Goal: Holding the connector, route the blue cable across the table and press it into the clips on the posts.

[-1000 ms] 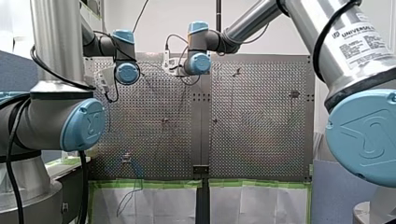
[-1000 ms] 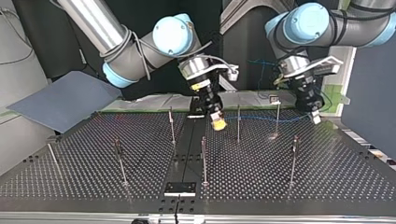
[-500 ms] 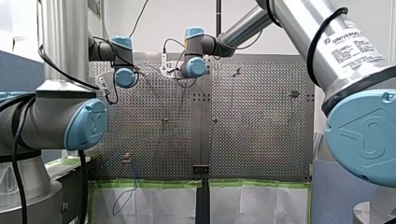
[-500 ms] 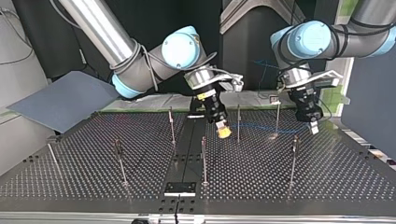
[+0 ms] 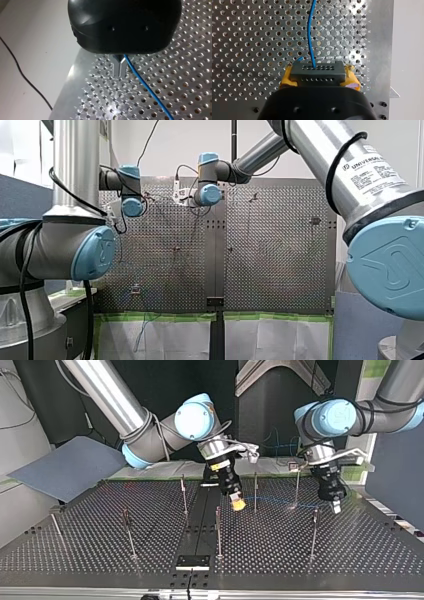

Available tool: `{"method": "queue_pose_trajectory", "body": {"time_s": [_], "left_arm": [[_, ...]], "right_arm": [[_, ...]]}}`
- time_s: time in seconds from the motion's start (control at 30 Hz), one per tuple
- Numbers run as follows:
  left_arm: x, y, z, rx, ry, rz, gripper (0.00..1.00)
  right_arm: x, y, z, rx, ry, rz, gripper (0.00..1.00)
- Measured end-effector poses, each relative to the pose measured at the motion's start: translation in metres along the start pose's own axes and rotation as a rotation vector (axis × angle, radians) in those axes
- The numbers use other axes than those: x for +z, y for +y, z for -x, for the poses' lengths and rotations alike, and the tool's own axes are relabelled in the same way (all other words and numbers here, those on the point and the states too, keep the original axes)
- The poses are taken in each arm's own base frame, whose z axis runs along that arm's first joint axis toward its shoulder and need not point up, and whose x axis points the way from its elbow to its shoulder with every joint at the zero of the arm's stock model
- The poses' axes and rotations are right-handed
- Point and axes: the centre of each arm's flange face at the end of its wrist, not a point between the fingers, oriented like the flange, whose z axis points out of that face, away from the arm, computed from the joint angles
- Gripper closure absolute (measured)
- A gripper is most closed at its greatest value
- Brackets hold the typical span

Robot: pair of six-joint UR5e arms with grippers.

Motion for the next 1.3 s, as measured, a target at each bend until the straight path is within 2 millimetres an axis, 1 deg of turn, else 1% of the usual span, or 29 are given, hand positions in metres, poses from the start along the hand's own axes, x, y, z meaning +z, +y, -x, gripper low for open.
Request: {"method": "queue_pose_trajectory", "body": {"time_s": [0.1, 0.3, 0.43, 0.67, 0.83, 1.0, 1.17, 1.3], "left_arm": [[0.009, 0.002, 0.002, -0.006, -0.014, -0.003, 1.00], [0.023, 0.002, 0.012, -0.031, -0.043, -0.016, 1.00], [0.031, 0.004, 0.013, -0.032, -0.047, -0.034, 1.00], [0.038, 0.005, 0.006, -0.030, -0.035, -0.059, 1.00], [0.055, 0.005, 0.000, -0.028, -0.037, -0.087, 1.00], [0.070, 0.006, -0.013, -0.031, -0.028, -0.124, 1.00], [0.075, 0.012, -0.023, -0.041, -0.011, -0.127, 1.00], [0.077, 0.016, -0.030, -0.043, 0.002, -0.127, 1.00]], "right_arm": [[0.001, 0.001, 0.000, 0.000, 0.002, 0.001, 1.00], [0.002, 0.001, 0.000, 0.000, 0.002, 0.001, 1.00], [0.003, 0.002, -0.001, 0.000, 0.005, 0.002, 1.00], [0.007, 0.002, -0.008, 0.002, 0.018, 0.003, 1.00], [0.007, 0.003, -0.008, 0.002, 0.020, 0.004, 1.00], [0.010, 0.003, -0.012, 0.002, 0.028, 0.006, 1.00], [0.014, 0.003, -0.026, 0.004, 0.045, 0.006, 1.00], [0.015, 0.003, -0.029, 0.004, 0.046, 0.009, 1.00]]}}
